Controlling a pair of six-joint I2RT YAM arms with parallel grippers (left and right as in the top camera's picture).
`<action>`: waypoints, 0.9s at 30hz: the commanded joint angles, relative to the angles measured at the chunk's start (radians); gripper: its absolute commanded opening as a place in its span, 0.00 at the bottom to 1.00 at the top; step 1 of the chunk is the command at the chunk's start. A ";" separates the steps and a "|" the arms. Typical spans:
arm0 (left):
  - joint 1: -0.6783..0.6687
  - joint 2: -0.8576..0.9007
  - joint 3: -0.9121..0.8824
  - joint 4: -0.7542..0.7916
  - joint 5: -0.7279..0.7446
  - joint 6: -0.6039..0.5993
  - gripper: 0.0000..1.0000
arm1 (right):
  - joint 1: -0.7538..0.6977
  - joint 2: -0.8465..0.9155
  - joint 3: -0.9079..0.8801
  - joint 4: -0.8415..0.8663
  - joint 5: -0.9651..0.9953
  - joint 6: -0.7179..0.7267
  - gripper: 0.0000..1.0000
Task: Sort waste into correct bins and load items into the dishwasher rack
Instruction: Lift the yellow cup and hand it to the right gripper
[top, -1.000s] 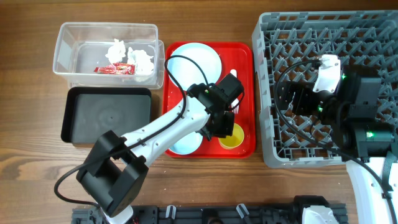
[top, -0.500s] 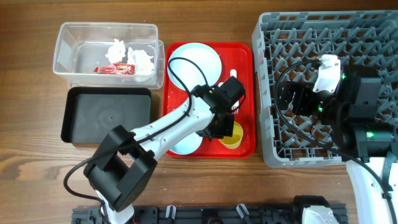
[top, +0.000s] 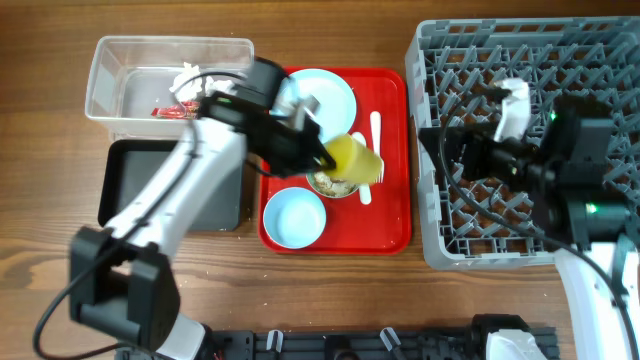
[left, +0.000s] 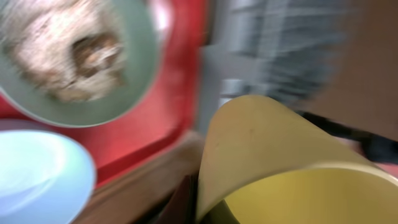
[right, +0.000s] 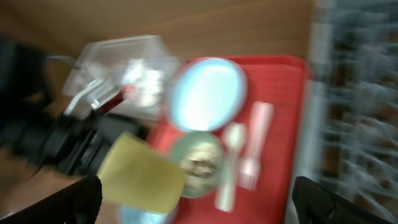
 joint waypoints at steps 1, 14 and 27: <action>0.098 -0.021 0.001 0.007 0.382 0.127 0.04 | 0.003 0.081 0.022 0.083 -0.374 0.006 1.00; 0.143 -0.021 0.001 0.097 0.667 0.144 0.04 | 0.125 0.246 0.022 0.344 -0.650 0.005 1.00; 0.143 -0.021 0.001 0.105 0.711 0.142 0.04 | 0.225 0.248 0.022 0.434 -0.570 0.048 0.82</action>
